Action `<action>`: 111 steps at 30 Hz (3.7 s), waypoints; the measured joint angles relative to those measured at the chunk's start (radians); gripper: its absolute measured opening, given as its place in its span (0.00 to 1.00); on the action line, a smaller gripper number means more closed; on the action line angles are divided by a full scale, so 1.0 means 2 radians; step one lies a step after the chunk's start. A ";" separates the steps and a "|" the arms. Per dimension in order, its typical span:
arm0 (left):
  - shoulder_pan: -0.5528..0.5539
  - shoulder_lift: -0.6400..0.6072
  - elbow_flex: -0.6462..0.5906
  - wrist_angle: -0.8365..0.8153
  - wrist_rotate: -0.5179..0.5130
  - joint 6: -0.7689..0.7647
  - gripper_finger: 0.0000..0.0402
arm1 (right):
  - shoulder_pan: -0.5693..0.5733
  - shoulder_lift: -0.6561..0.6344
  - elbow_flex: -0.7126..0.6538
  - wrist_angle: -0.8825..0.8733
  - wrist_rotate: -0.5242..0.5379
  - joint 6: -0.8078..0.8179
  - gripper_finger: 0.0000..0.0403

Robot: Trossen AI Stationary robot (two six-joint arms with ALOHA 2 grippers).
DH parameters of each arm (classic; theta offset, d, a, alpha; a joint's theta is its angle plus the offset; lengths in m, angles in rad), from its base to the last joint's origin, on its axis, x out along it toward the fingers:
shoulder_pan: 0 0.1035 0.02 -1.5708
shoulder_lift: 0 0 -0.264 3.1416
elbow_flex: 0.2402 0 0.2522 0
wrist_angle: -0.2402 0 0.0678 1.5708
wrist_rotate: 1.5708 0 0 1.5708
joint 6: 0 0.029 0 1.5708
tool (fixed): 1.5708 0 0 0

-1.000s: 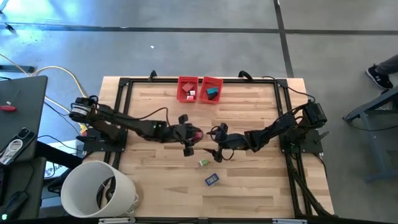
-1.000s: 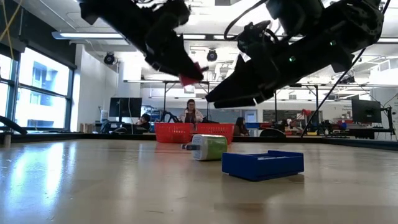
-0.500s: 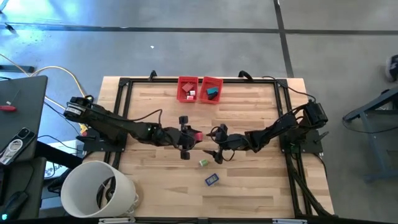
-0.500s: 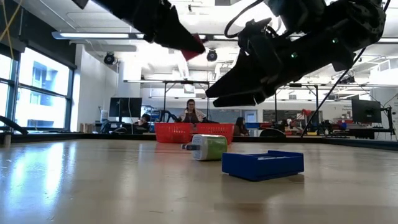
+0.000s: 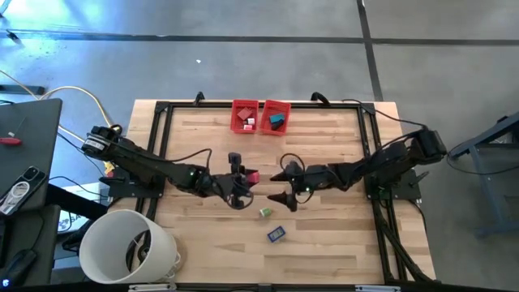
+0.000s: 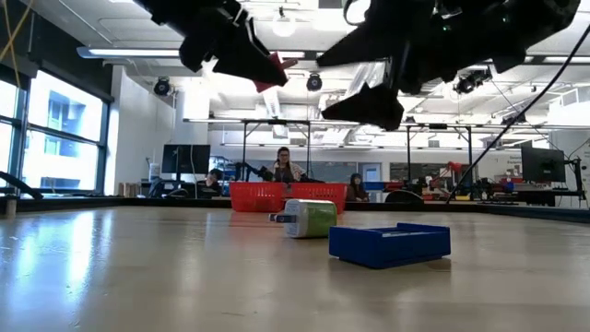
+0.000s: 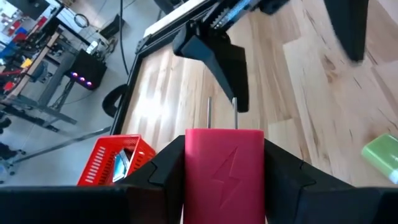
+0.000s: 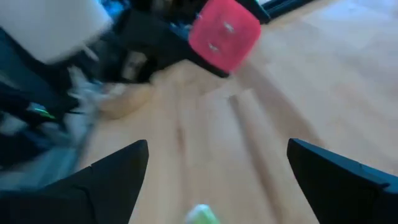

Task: Pick & Place Office items
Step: Put the pink charger adapter into the left red basket

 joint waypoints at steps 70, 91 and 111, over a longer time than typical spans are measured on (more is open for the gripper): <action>0.041 0.122 0.105 0.030 -0.022 0.054 0.36 | -0.053 -0.001 0.000 0.051 0.050 0.105 0.88; 0.041 0.122 0.105 0.029 -0.024 0.061 0.39 | -0.058 -0.001 0.000 0.040 -0.003 0.087 0.36; 0.042 0.122 0.105 0.035 -0.030 0.050 0.45 | -0.057 -0.001 0.000 0.037 0.003 0.061 0.36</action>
